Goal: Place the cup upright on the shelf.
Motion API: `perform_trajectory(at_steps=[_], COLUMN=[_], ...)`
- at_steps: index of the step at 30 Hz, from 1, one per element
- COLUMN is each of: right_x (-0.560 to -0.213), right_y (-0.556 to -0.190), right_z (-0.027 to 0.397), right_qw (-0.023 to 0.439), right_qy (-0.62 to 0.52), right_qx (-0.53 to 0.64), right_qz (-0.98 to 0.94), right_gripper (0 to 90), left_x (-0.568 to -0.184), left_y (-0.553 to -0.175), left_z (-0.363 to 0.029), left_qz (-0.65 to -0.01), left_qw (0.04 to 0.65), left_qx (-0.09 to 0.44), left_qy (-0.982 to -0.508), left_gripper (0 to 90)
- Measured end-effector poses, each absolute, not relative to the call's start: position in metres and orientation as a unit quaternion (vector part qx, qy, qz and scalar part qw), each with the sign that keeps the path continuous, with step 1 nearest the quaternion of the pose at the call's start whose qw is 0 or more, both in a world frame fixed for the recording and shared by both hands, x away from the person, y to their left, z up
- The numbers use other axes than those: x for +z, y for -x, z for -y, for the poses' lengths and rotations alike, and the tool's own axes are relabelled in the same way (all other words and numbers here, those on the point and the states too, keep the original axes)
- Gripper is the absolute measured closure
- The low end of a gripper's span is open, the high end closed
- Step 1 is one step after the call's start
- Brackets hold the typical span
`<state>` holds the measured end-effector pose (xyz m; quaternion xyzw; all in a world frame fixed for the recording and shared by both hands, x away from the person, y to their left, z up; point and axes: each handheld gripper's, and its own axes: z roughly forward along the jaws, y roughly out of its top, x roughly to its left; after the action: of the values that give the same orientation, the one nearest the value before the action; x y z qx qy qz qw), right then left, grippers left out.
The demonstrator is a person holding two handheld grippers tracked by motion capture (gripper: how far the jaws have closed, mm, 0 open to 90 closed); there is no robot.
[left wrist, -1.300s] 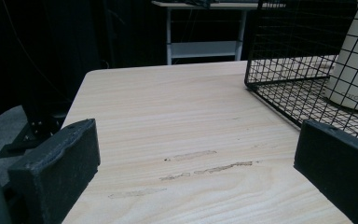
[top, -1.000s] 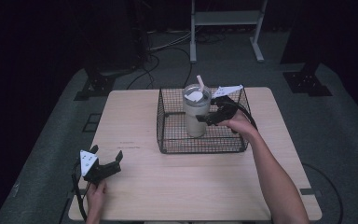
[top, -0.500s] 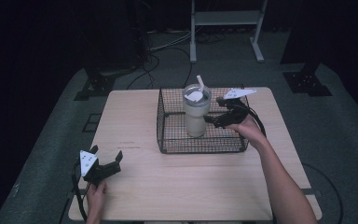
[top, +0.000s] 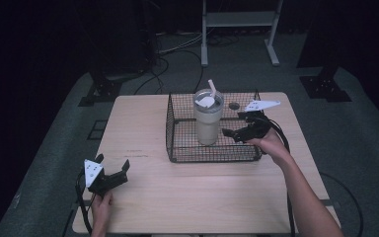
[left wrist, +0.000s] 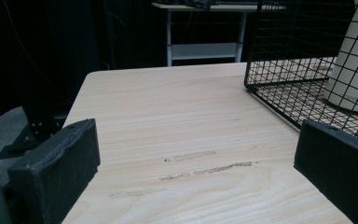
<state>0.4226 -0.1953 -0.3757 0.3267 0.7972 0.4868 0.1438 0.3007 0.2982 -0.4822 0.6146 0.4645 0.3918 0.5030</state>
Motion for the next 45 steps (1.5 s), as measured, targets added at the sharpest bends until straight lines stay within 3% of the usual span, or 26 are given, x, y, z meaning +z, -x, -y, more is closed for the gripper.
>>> perform_trajectory(at_steps=[45], right_x=[-0.391], right_y=[-0.374], right_z=[0.236], right_qw=[0.146], right_qy=[-0.325], right_qx=[0.500], right_qz=[-0.790], right_gripper=[1.0], left_x=[-0.482], left_y=[-0.301], left_z=[-0.297], left_qz=[-0.464], left_qw=[0.500], left_qx=[0.394], left_qy=[-0.616], left_gripper=[0.0])
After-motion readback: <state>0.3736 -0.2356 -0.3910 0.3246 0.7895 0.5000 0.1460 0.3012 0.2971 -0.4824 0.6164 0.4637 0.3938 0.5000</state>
